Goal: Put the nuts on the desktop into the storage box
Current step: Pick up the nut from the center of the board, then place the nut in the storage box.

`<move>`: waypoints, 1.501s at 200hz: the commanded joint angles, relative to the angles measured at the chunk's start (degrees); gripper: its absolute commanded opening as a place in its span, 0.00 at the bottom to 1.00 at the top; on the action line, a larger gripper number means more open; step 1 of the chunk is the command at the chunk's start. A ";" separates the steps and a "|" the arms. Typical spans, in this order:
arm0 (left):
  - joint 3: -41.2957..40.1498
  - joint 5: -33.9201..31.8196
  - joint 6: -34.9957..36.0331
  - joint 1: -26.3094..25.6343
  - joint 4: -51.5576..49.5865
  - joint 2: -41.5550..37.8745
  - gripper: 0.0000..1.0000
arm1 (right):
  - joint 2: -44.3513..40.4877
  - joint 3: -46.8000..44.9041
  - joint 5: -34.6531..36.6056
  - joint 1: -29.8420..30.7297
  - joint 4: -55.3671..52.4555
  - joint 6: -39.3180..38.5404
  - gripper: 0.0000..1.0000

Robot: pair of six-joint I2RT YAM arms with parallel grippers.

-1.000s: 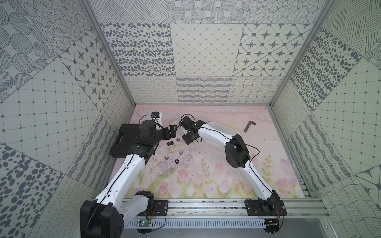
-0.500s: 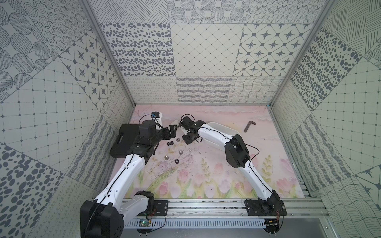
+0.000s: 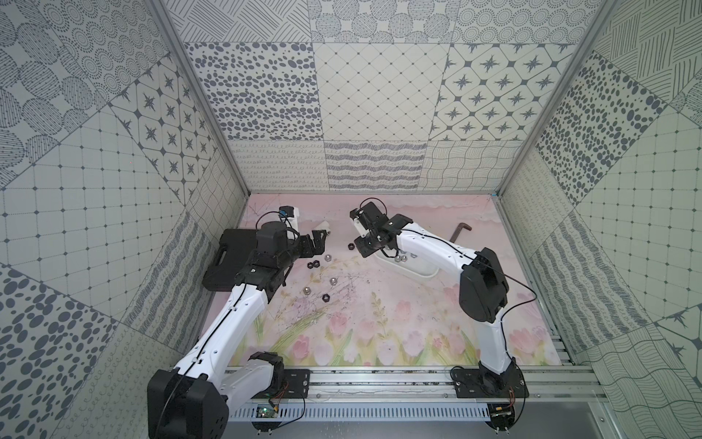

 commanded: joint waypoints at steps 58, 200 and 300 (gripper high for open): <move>0.65 0.50 0.58 -0.03 0.67 0.65 0.99 | -9.69 -20.07 7.06 -11.96 2.60 2.86 0.17; 0.78 0.54 0.58 -0.07 0.52 0.87 0.99 | -2.63 -22.98 9.10 -16.84 5.13 2.80 0.18; 0.45 0.55 0.41 -0.09 0.41 0.78 0.99 | -6.09 -19.17 9.31 -13.97 6.07 1.60 0.52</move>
